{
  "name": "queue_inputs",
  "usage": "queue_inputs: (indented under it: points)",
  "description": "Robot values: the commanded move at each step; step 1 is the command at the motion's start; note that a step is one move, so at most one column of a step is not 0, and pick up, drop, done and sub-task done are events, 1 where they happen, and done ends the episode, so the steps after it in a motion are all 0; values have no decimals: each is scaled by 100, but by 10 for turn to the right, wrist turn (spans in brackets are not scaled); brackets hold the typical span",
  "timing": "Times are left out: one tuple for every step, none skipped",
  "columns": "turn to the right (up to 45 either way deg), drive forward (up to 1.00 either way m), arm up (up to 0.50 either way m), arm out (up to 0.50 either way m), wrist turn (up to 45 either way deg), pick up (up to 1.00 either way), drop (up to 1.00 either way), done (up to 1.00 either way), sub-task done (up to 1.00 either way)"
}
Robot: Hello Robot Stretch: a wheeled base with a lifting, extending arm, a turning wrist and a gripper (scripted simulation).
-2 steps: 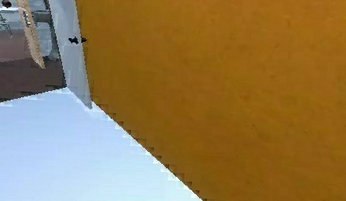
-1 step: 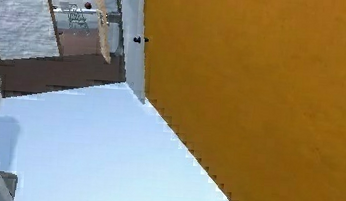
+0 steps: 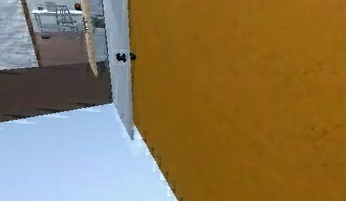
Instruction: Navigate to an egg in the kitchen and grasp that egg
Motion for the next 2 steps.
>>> queue_inputs:
  points:
    - [-300, 0, 0, 0, 0, 0, 0, 0, 0]
    - [0, 100, 0, 0, 0, 0, 0, 0, 0]
